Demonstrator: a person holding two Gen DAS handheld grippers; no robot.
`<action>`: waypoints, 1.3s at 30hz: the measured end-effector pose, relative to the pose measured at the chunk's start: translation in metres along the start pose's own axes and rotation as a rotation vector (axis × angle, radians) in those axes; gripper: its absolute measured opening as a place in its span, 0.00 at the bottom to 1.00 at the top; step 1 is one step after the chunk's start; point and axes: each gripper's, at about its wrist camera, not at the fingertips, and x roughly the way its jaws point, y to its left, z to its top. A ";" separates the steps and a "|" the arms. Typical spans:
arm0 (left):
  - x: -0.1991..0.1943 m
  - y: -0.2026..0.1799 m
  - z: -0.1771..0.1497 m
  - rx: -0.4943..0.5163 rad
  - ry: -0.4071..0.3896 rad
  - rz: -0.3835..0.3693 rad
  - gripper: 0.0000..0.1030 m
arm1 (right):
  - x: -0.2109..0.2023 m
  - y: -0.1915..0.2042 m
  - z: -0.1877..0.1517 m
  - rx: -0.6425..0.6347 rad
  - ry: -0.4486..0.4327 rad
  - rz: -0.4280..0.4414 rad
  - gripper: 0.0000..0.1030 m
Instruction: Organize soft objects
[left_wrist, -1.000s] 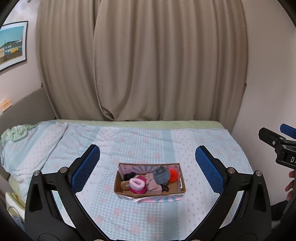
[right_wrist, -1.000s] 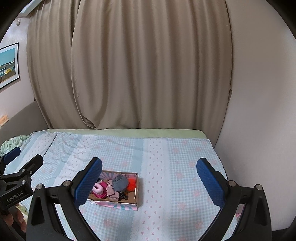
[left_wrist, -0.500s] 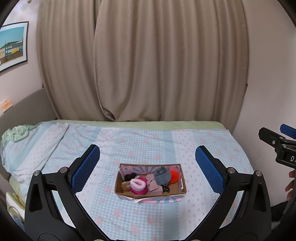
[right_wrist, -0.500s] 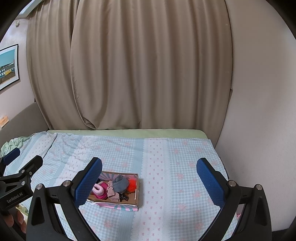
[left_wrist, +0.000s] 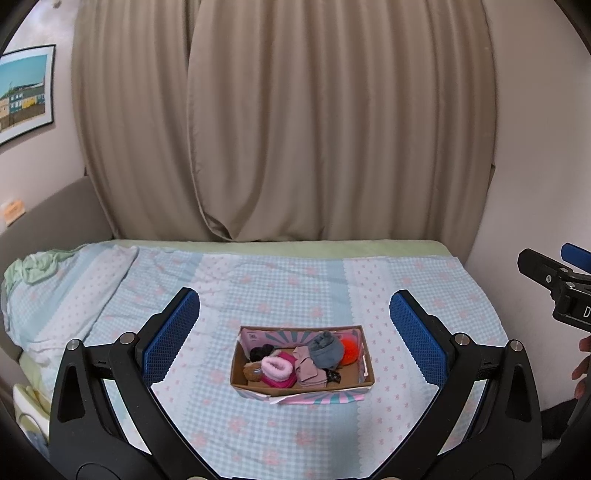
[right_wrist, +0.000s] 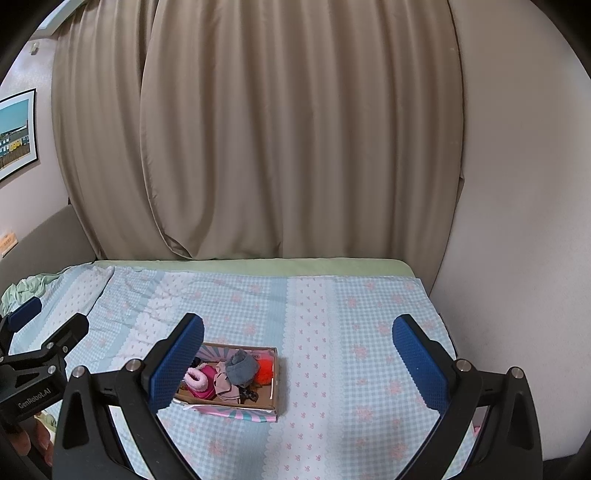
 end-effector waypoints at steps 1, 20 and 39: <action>0.001 0.000 0.000 0.000 0.000 -0.001 1.00 | 0.000 0.000 0.000 -0.001 0.000 0.001 0.99; 0.000 0.000 -0.002 0.003 -0.002 -0.002 1.00 | 0.003 0.008 0.002 0.008 -0.005 -0.013 0.99; -0.008 0.000 -0.003 0.011 -0.034 -0.009 1.00 | 0.003 0.009 0.000 0.011 -0.007 -0.017 0.99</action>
